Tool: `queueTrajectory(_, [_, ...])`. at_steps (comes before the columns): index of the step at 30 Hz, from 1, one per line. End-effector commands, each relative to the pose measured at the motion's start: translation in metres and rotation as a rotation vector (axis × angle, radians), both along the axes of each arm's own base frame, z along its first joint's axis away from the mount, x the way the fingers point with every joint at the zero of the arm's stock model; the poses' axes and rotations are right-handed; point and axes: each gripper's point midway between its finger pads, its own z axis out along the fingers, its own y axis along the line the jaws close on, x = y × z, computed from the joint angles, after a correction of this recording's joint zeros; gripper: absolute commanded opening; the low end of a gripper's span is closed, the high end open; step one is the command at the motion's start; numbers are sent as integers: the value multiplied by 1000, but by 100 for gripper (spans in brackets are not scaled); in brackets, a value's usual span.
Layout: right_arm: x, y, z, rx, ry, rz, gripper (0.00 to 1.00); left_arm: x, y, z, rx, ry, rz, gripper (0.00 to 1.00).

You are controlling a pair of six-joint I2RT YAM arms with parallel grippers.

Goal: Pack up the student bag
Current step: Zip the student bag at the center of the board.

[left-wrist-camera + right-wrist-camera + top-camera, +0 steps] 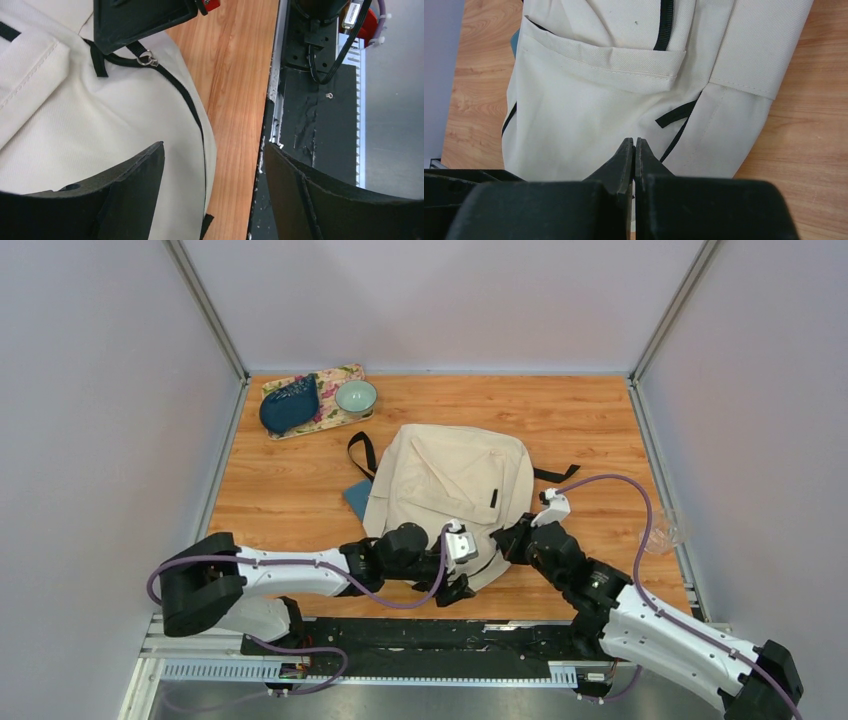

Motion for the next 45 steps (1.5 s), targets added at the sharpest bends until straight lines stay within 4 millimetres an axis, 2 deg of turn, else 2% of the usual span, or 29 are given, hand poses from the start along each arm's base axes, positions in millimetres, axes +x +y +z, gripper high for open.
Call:
queueTrajectory(1, [4,2,14,35,-41,-5,0,11,-30,26,-94,-144,-4,80])
queueTrajectory(6, [2,3,16,39,-47,13,0,19,-41,8,-31,-202,8,81])
queueTrajectory(8, [0,5,16,43,-49,29,0,24,-46,7,-25,-214,22,72])
queueTrajectory(9, [0,5,16,39,-52,33,0,25,-47,0,-8,-211,25,67])
queueTrajectory(10, [0,5,16,37,-53,36,0,26,-50,1,-11,-211,25,53])
queueTrajectory(12, [-1,5,12,32,-46,39,0,26,-51,-6,6,-199,20,39])
queueTrajectory(13, [0,4,10,28,-40,35,0,24,-50,-9,12,-191,17,27])
queueTrajectory(15, [2,-1,1,8,-25,2,0,22,-49,-12,6,-172,18,14])
queueTrajectory(16, [2,-2,-3,8,-12,-14,0,18,-46,-17,12,-158,12,0])
queueTrajectory(18, [5,-6,-13,-20,11,-48,0,11,-44,-18,-5,-141,-1,0])
queueTrajectory(21, [10,-10,-24,-57,36,-87,0,-3,-37,-33,14,-89,-14,0])
queueTrajectory(24, [18,-17,-27,-88,36,-136,0,-15,-30,-50,42,-52,-27,0])
queueTrajectory(28, [30,-28,-24,-110,21,-196,0,-33,-17,-75,92,-30,-45,0])
queueTrajectory(34, [53,-41,-13,-99,-22,-248,0,-55,-4,-103,155,-5,-85,0])
queueTrajectory(39, [69,-45,-1,-90,-51,-259,0,-73,1,-112,175,7,-127,0])
queueTrajectory(45, [74,-47,0,-114,-57,-260,0,-84,6,-117,188,17,-156,0])
